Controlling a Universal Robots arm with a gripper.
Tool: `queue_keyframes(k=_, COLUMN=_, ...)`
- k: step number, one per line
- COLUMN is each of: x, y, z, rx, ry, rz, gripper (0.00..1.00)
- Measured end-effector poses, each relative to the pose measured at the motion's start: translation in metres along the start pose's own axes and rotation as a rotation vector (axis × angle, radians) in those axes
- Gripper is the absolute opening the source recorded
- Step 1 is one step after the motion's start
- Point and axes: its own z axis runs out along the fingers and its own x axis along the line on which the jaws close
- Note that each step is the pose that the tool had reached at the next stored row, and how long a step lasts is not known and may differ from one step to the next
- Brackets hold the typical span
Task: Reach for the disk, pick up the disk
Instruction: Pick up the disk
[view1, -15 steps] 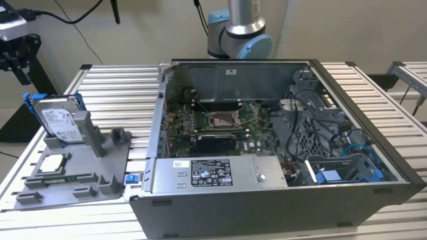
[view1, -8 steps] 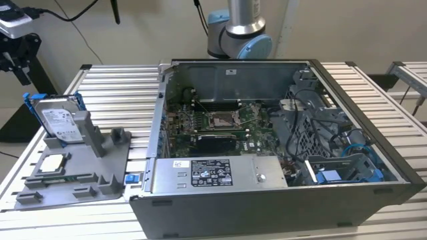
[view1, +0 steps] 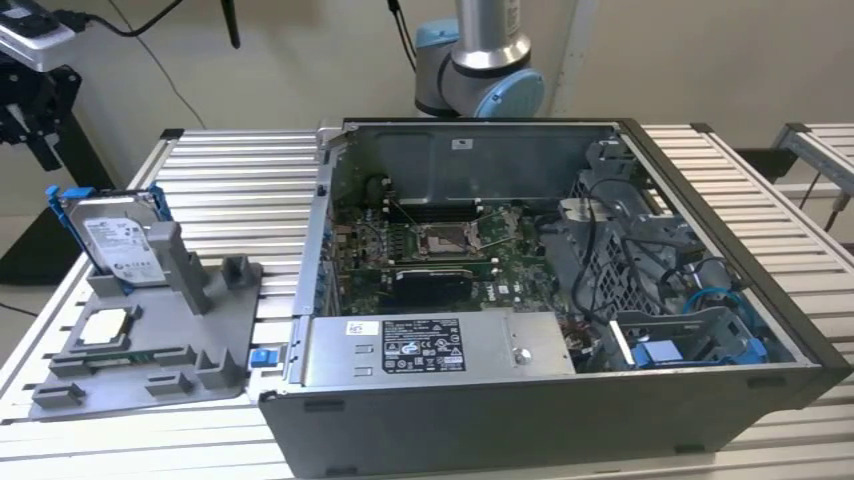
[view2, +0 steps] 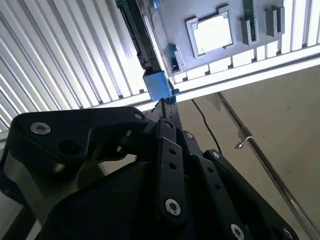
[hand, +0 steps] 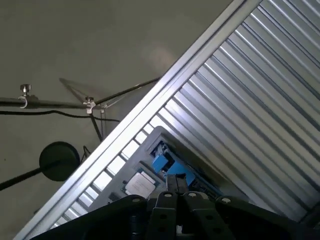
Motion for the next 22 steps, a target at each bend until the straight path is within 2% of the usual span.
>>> queue_keyframes(k=10, x=0.0000, y=0.0000, z=0.0000, rx=0.0004, ry=0.0056, rz=-0.175, gripper=0.00)
queue_keyframes(k=16, x=0.0000, y=0.0000, z=0.0000, rx=0.0005, ry=0.0068, rz=-0.209, gripper=0.00)
queue_keyframes(k=19, x=-0.0001, y=0.0000, z=0.0001, rx=0.0017, ry=0.0069, rz=-0.245, gripper=0.00)
queue_keyframes(k=22, x=0.0000, y=0.0000, z=0.0009, rx=0.0080, ry=0.0034, rz=-0.294, gripper=0.00)
